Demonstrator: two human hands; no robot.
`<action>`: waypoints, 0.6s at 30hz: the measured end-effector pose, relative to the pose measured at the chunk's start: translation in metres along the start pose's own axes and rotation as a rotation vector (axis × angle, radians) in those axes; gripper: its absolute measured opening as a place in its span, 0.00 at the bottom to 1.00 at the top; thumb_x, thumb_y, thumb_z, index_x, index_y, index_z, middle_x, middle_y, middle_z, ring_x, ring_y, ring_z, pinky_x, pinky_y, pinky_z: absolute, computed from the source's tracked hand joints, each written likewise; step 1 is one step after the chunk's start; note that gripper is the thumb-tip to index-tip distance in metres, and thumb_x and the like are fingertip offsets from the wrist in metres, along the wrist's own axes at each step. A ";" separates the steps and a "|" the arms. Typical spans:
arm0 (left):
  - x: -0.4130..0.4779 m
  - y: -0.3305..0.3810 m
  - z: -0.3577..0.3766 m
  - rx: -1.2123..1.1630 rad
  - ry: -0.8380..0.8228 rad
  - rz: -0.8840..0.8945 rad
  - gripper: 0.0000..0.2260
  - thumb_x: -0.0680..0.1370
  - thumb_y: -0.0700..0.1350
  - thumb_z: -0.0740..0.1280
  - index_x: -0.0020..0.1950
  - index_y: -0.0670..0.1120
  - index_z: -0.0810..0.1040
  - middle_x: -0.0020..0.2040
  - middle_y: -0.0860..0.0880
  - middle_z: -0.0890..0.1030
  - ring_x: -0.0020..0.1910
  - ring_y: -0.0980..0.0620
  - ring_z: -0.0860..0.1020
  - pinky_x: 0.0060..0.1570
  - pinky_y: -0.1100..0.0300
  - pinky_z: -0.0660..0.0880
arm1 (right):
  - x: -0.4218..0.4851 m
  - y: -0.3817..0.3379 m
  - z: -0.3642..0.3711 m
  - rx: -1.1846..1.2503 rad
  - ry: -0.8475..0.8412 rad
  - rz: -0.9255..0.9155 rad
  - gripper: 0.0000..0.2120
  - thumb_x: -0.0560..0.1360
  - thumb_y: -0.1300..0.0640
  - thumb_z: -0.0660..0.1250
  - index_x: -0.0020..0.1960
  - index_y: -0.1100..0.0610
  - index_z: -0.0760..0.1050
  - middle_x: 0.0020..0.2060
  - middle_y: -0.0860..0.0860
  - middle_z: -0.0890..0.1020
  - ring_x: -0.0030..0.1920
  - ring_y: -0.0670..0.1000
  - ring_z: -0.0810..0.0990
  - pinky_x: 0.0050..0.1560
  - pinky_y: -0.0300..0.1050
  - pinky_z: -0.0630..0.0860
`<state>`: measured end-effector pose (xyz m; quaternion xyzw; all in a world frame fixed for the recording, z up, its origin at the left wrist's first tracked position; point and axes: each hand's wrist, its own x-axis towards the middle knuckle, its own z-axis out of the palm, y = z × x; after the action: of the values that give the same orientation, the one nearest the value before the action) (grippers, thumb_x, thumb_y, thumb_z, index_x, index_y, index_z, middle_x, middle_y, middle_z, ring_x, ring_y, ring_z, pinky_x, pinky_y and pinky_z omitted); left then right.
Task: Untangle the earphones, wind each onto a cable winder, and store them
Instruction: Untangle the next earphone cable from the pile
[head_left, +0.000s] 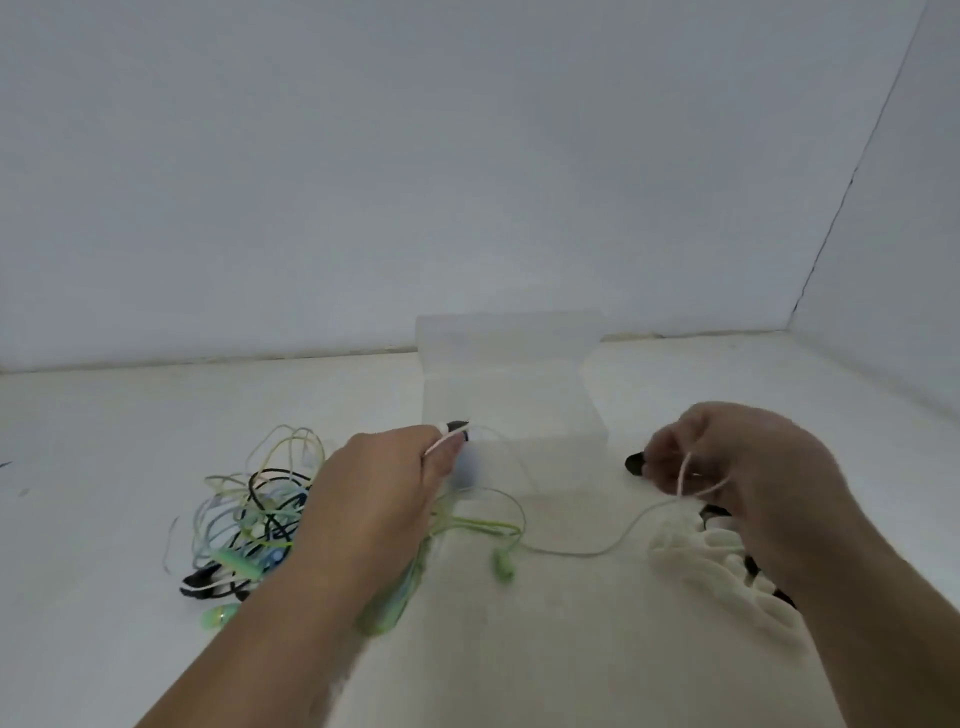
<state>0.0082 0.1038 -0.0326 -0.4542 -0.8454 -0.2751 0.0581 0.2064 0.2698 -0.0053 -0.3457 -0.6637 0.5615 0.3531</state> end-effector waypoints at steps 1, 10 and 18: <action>-0.001 0.003 -0.001 0.051 -0.009 0.016 0.25 0.78 0.64 0.44 0.38 0.51 0.73 0.32 0.52 0.77 0.37 0.49 0.76 0.40 0.52 0.71 | -0.003 0.002 0.009 -0.335 0.011 -0.090 0.10 0.68 0.63 0.62 0.31 0.54 0.77 0.34 0.51 0.84 0.34 0.48 0.79 0.31 0.38 0.71; -0.007 0.026 0.015 0.244 0.018 0.258 0.12 0.82 0.50 0.60 0.39 0.54 0.63 0.36 0.55 0.65 0.41 0.48 0.75 0.40 0.56 0.62 | -0.035 0.008 0.067 -0.450 -0.280 -0.287 0.12 0.72 0.43 0.66 0.49 0.47 0.83 0.40 0.42 0.85 0.40 0.39 0.82 0.44 0.38 0.76; 0.003 0.006 0.013 0.114 -0.073 0.118 0.10 0.81 0.55 0.61 0.44 0.52 0.71 0.40 0.56 0.68 0.42 0.54 0.70 0.41 0.58 0.62 | -0.016 0.006 0.051 0.014 -0.174 -0.128 0.20 0.80 0.57 0.64 0.30 0.58 0.77 0.25 0.51 0.72 0.30 0.50 0.72 0.45 0.54 0.81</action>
<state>0.0133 0.1152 -0.0405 -0.5088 -0.8331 -0.2059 0.0688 0.1715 0.2317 -0.0186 -0.2500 -0.7087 0.5702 0.3318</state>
